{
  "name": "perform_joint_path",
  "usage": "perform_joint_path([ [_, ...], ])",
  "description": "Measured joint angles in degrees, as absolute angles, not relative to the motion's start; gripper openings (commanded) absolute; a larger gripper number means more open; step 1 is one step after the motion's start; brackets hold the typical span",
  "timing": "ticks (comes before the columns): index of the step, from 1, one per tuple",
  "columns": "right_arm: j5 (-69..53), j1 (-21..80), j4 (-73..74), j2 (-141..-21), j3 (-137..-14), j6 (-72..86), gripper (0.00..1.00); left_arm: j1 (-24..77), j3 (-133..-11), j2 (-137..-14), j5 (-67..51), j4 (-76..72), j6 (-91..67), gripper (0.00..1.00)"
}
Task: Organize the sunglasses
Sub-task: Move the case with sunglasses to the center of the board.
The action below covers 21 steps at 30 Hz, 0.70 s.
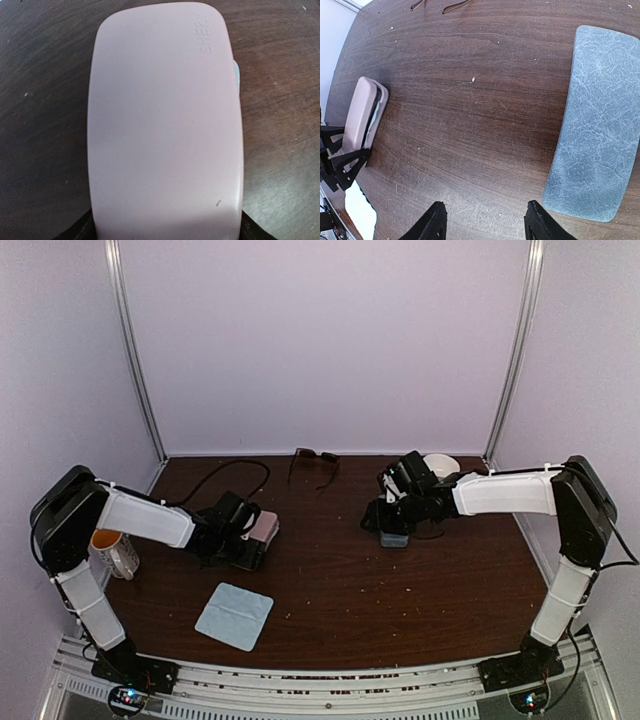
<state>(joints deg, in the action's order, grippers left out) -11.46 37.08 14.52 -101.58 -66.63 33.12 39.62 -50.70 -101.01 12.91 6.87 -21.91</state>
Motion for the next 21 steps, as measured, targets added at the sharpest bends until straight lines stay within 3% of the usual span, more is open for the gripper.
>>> perform_joint_path([
  [8,-11.5,37.1,14.7,-101.6,-66.6,33.2,0.54,35.8,-44.1,-95.8,16.1,6.2,-29.4,0.72],
  [15,-11.5,37.1,14.8,-101.6,-66.6,33.2,0.54,33.7,-41.5,-93.9,17.4,6.0,-33.1,0.89],
  [21,-11.4,37.1,15.4,-101.6,-66.9,33.0,0.54,33.4,-40.2,-92.0,18.3,7.3,-33.8,0.97],
])
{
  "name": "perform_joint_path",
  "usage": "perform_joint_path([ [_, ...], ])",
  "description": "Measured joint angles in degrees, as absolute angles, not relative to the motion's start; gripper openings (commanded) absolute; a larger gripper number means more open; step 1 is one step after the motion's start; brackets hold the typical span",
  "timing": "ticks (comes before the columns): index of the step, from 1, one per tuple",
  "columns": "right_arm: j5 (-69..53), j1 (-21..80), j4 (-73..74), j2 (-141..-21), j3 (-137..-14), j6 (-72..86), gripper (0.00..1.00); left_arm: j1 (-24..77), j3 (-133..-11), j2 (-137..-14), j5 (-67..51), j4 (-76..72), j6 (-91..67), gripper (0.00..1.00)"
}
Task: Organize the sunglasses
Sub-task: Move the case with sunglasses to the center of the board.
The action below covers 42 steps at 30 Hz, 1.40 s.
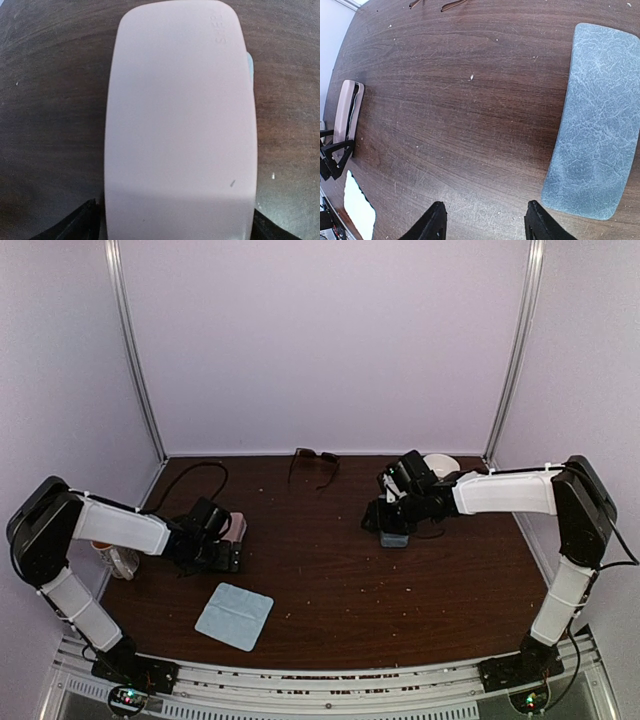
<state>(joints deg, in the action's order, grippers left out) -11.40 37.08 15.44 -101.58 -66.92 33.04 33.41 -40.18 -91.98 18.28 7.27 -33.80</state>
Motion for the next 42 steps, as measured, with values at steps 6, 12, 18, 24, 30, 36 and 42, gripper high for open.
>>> perform_joint_path([
  [6,-10.5,37.1,16.6,-101.6,-68.1,32.4,0.55,33.4,-39.3,-88.6,18.2,10.9,-33.8,0.98],
  [12,-9.5,37.1,18.4,-101.6,-70.1,31.2,0.55,33.4,-39.1,-81.7,18.2,13.6,-33.4,0.98],
  [18,-7.7,37.1,20.3,-101.6,-74.0,29.9,0.55,33.4,-39.3,-74.7,18.5,18.1,-32.5,0.98],
  [24,-6.3,36.8,21.9,-101.6,-78.0,28.6,0.55,33.4,-41.8,-67.5,20.3,23.2,-31.4,0.98],
  [30,-5.3,36.1,24.1,-102.7,-84.2,28.2,0.57,33.3,-43.7,-62.7,22.9,27.2,-29.6,0.98],
  [36,-5.0,35.6,27.0,-110.1,-95.7,28.3,0.58,33.3,-43.6,-61.7,23.0,27.9,-28.1,0.98],
  [42,-5.8,35.5,30.5,-121.5,-109.3,30.7,0.58,33.3,-41.8,-61.2,19.4,25.5,-27.0,0.98],
])
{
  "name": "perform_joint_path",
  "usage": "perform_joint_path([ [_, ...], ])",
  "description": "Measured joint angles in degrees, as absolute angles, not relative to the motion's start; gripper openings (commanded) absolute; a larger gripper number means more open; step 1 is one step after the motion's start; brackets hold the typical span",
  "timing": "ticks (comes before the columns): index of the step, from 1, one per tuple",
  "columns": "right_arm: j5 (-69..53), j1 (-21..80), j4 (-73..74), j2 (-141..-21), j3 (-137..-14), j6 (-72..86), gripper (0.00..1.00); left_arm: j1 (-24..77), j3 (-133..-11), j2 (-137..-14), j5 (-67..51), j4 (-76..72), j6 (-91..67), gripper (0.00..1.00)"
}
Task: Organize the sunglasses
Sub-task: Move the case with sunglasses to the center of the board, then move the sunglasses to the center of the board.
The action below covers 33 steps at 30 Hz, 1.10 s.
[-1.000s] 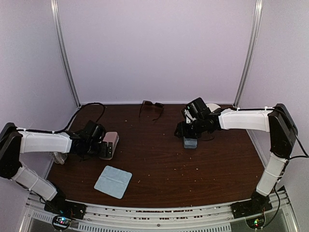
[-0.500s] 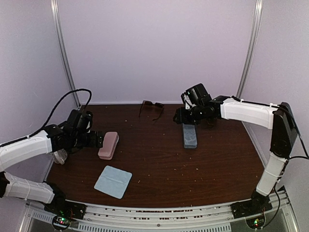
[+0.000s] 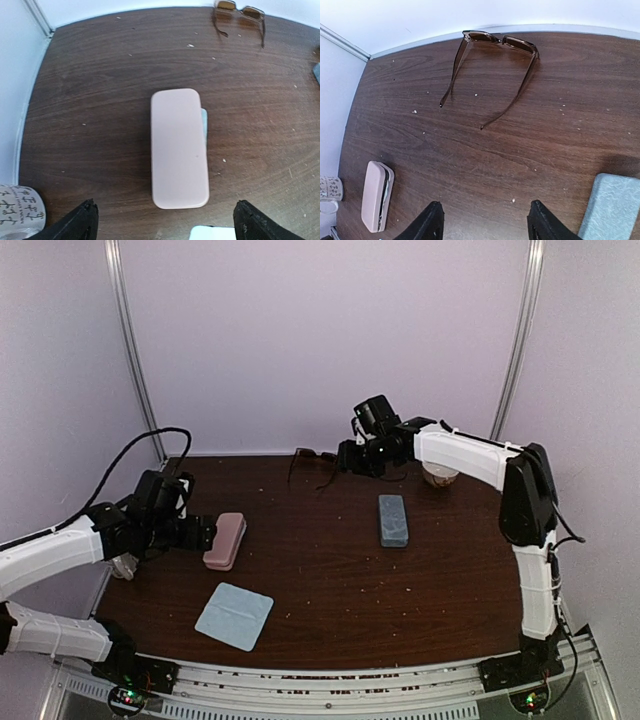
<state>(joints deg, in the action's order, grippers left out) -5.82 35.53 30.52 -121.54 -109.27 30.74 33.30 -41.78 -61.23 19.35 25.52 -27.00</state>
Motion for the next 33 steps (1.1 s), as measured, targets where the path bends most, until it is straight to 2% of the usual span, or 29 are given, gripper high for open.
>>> perform_joint_path([
  [4,-7.3,35.5,31.2,-127.9,-115.3,34.0,0.60,33.3,-41.8,-63.3,14.9,22.5,-25.8,0.98],
  [9,-7.6,35.4,34.0,-135.1,-124.0,37.0,0.60,33.3,-46.3,-71.8,9.8,18.8,-23.2,0.97],
  [20,-12.3,31.7,29.9,-145.6,-135.5,45.9,0.59,32.9,-66.9,-92.9,1.5,13.5,-20.5,0.95],
  [26,-15.8,29.9,24.4,-146.1,-129.3,49.3,0.59,30.2,-86.2,-109.0,-4.4,13.2,-21.1,0.89],
  [33,-19.5,29.7,19.6,-138.5,-114.3,49.3,0.59,28.1,-108.4,-126.6,-2.1,18.1,-22.9,0.81],
])
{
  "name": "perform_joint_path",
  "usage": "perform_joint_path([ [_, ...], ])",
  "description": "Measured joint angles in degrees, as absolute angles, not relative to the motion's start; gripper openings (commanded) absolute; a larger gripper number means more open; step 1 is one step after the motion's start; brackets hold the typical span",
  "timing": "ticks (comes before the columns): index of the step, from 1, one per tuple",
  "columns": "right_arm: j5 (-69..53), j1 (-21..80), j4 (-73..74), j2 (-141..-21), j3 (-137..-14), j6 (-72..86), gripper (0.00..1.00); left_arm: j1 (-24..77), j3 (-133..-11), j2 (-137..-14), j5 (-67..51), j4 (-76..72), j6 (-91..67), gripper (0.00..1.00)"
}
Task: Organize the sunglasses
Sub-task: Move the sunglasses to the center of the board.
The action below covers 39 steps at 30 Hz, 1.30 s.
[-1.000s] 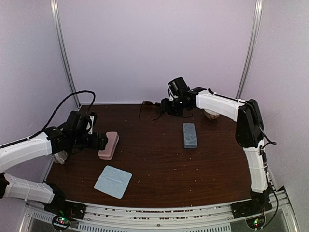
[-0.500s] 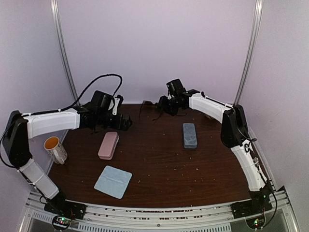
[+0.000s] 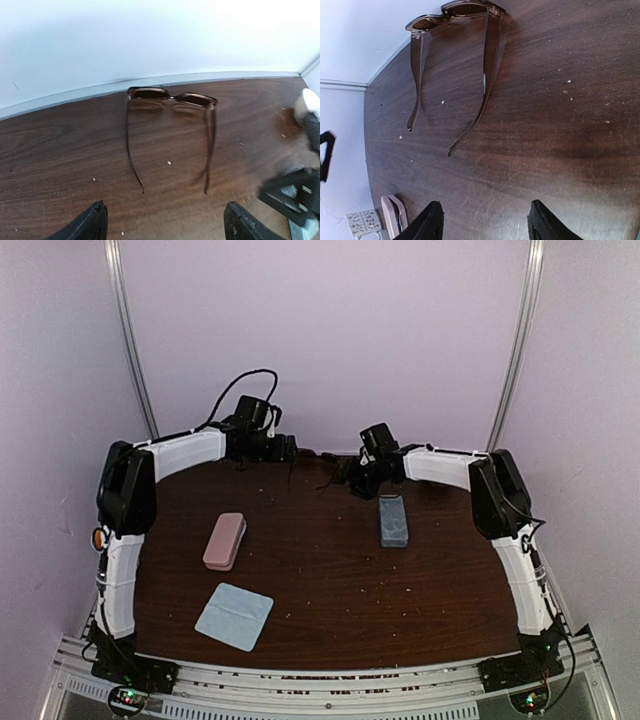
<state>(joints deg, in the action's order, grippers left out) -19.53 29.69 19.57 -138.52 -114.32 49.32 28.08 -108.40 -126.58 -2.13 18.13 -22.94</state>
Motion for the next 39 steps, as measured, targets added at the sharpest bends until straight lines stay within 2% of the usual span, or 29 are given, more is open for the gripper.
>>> perform_joint_path([
  [6,-21.8,29.4,14.4,-127.4,-103.2,48.6,0.59,27.8,-121.3,-138.4,1.1,24.6,-25.5,0.73],
  [11,-23.4,29.4,10.0,-120.3,-96.7,48.2,0.59,27.8,-124.1,-142.7,1.7,27.8,-28.2,0.65],
  [17,-25.6,29.4,6.5,-118.6,-92.9,48.4,0.58,27.8,-127.6,-146.0,1.5,29.4,-31.5,0.55],
  [22,-27.7,29.4,4.4,-118.4,-89.5,49.7,0.58,27.8,-132.9,-149.4,0.3,30.1,-34.8,0.55],
  [30,-30.2,29.4,1.2,-116.0,-84.8,51.9,0.58,26.7,-133.1,-150.9,-3.3,30.9,-43.1,0.54],
  [39,-31.7,29.4,-0.3,-114.2,-83.7,53.2,0.57,25.3,-133.1,-152.5,-10.8,26.0,-53.5,0.45],
])
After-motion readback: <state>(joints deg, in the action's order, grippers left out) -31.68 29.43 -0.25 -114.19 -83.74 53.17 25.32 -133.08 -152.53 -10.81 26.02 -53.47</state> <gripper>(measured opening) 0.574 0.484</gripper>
